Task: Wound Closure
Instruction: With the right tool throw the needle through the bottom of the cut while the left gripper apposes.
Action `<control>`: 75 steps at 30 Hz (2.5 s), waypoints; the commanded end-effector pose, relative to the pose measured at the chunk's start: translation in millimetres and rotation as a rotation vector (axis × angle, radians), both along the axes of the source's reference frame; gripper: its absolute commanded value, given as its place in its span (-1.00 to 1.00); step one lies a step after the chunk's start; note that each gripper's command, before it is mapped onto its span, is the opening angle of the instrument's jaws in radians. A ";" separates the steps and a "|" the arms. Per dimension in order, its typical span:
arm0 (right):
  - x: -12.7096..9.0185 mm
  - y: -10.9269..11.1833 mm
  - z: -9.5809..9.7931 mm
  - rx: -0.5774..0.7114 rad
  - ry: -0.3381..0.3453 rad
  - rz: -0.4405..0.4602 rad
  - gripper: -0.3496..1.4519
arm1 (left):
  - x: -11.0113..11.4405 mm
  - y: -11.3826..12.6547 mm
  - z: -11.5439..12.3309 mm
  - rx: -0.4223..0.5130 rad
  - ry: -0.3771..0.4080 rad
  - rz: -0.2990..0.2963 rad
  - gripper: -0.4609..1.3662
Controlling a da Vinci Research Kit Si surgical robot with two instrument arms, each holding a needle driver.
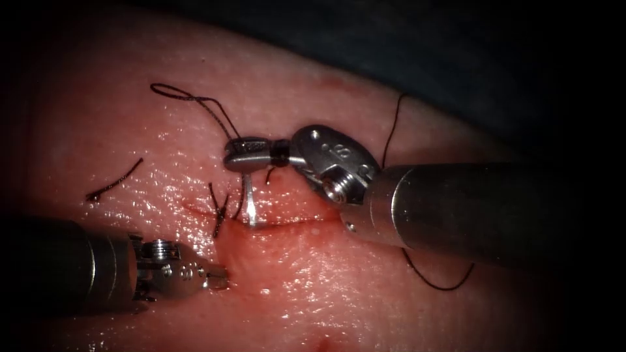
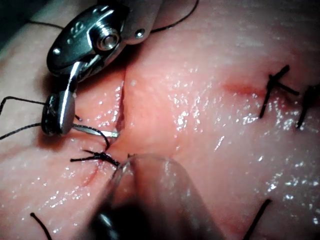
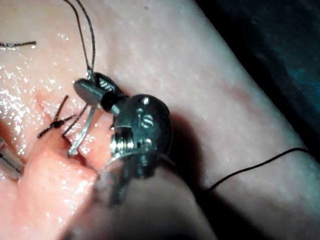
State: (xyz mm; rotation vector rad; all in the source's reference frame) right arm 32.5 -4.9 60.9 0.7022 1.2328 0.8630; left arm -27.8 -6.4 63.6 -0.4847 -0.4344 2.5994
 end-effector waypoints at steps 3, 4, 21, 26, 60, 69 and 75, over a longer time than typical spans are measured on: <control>0.3 -0.3 -0.8 0.061 -0.103 0.042 -1.00 | 0.0 0.0 0.0 0.006 -0.003 0.002 -0.88; 0.3 -0.6 -0.9 0.094 -0.130 0.048 -1.00 | 0.0 0.0 0.0 0.006 -0.003 0.002 -0.88; -1.4 -3.5 -1.5 0.465 -0.334 0.342 -1.00 | 0.1 0.1 -0.1 0.007 -0.004 0.003 -0.88; -1.0 -4.6 -1.3 0.548 -0.301 0.369 -1.00 | 0.1 0.1 -0.1 0.007 -0.005 0.003 -0.88; 1.6 -11.6 -2.8 1.044 -0.225 0.420 -1.00 | 0.6 0.4 -0.2 0.008 -0.008 0.006 -0.88; 1.8 -12.7 -3.5 1.085 -0.224 0.458 -1.00 | 0.6 0.4 -0.2 0.008 -0.005 0.008 -0.88; 1.0 -12.6 -3.3 1.088 -0.225 0.457 -1.00 | 0.6 0.4 -0.2 0.008 -0.005 0.007 -0.88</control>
